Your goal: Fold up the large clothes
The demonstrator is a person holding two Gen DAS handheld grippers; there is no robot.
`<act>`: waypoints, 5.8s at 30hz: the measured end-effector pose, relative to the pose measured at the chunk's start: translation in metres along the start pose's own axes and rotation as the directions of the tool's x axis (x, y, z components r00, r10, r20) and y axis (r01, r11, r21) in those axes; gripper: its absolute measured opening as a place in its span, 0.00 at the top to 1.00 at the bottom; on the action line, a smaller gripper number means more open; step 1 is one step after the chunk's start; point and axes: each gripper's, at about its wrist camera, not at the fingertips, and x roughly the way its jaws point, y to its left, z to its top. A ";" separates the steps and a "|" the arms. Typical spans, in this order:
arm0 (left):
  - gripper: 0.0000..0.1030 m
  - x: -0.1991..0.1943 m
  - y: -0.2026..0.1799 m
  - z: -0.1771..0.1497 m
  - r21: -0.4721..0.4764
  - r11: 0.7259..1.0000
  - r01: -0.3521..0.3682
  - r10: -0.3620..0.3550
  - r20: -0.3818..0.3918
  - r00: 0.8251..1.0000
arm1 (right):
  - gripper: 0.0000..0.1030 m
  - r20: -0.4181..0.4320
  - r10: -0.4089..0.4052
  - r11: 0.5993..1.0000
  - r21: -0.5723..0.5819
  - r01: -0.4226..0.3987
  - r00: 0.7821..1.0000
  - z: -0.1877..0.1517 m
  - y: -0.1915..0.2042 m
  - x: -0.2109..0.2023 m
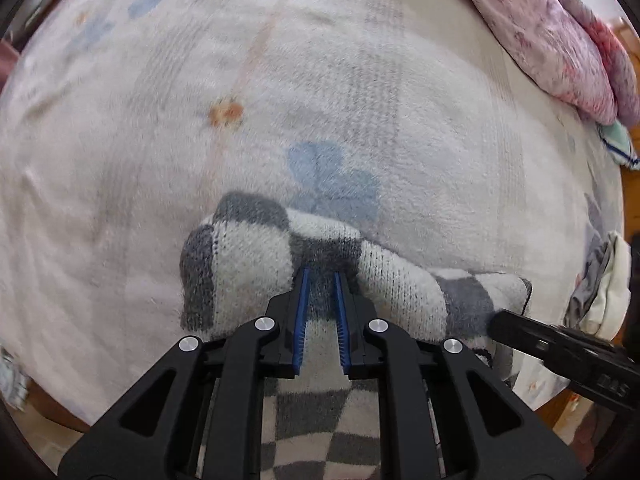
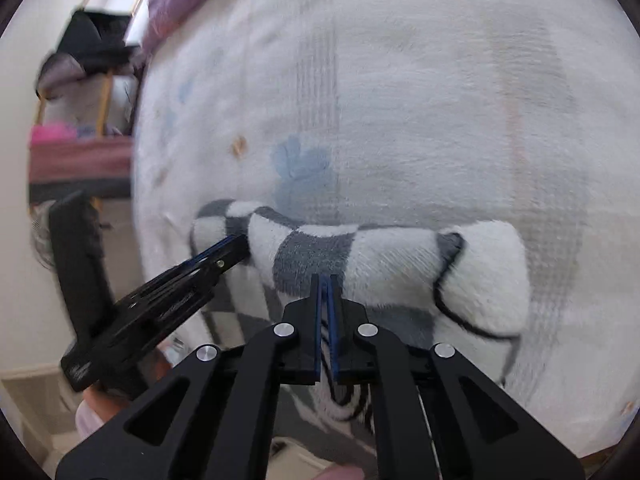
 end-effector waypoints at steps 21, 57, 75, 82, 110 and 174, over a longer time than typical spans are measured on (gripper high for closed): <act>0.68 0.018 0.036 -0.039 -0.127 0.992 -0.019 0.015 -0.032 0.999 | 0.96 0.121 -0.434 0.901 0.063 0.429 0.893 -0.028 -0.055 -0.016; 0.65 0.004 0.032 -0.197 0.133 0.991 -0.006 0.048 -0.318 0.947 | 0.97 -0.204 -0.445 0.882 0.069 0.466 0.872 -0.186 -0.060 0.047; 0.86 -0.037 -0.029 -0.052 0.075 0.982 0.175 -0.172 -0.038 0.984 | 1.00 0.195 -0.297 0.955 0.053 0.292 0.935 -0.047 -0.020 -0.039; 0.88 0.055 -0.025 -0.033 -0.069 0.995 0.067 -0.080 -0.213 0.974 | 1.00 0.078 -0.392 0.919 0.077 0.386 0.917 -0.035 -0.034 0.013; 0.12 -0.011 0.089 -0.073 -0.185 0.963 0.195 -0.237 -0.247 0.940 | 0.12 -0.031 -0.235 0.956 0.171 0.237 0.971 -0.112 -0.097 -0.051; 0.40 -0.070 -0.031 -0.085 0.154 0.933 0.326 -0.284 -0.244 0.927 | 0.36 0.099 0.176 0.984 -0.029 -0.174 0.979 -0.152 -0.005 -0.103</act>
